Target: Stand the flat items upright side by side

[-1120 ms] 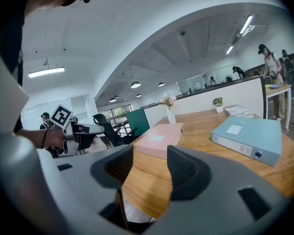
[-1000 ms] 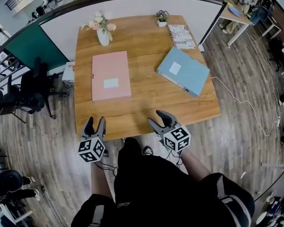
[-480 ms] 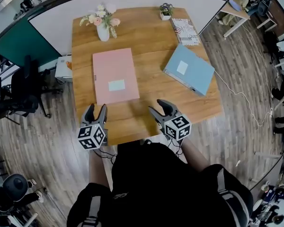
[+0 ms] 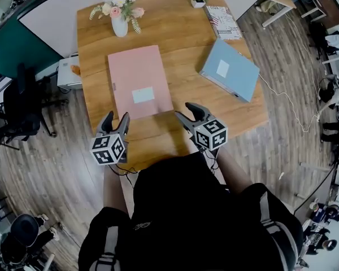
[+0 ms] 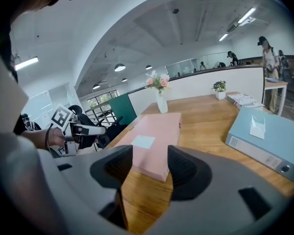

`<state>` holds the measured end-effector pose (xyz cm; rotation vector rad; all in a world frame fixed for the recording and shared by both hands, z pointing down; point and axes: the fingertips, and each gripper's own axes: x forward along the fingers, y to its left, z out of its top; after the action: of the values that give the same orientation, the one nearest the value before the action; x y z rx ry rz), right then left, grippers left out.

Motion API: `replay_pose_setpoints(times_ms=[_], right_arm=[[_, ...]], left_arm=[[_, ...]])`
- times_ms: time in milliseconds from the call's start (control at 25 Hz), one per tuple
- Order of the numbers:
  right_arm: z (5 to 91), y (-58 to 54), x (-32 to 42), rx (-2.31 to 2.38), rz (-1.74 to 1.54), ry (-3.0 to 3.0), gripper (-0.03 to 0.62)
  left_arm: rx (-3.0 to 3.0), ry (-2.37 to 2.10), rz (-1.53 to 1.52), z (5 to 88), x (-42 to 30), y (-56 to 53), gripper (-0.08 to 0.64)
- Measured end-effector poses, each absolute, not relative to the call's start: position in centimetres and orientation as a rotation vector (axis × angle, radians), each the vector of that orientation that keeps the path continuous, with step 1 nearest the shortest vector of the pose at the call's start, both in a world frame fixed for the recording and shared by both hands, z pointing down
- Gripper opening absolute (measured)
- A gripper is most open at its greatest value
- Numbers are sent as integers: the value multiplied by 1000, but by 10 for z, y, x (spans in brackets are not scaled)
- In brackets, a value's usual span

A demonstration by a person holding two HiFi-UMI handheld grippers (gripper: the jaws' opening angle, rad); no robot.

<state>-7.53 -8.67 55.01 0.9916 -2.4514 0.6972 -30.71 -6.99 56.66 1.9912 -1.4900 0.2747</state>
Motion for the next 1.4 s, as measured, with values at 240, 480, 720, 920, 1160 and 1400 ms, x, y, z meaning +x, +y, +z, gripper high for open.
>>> replay_pose_setpoints(times_ms=[240,480,720,920,1160,1400], right_arm=[[569,-109,-86,961,734,-2423,230],[587,-141,-93,943,817,-2386,233],[608,-169,-101,896,919,-2348,233],[622,-193,-112,875,970,-2314,235],[639,-210,-124,852,1021,-2285,239],[647,-227,-129,876,1160,-2271,259]], left_arm=[[1959,-1448,298,590,-313,-85,275],[1913,-1414,317,607,-317,-97,281],[1845,-1377,311,625,-326,-112,283],[1813,-1318,351,640,-324,-125,293],[1777,-1296,374,652,-329,-143,311],[1743,-1259,379,660,-331,-152,333]])
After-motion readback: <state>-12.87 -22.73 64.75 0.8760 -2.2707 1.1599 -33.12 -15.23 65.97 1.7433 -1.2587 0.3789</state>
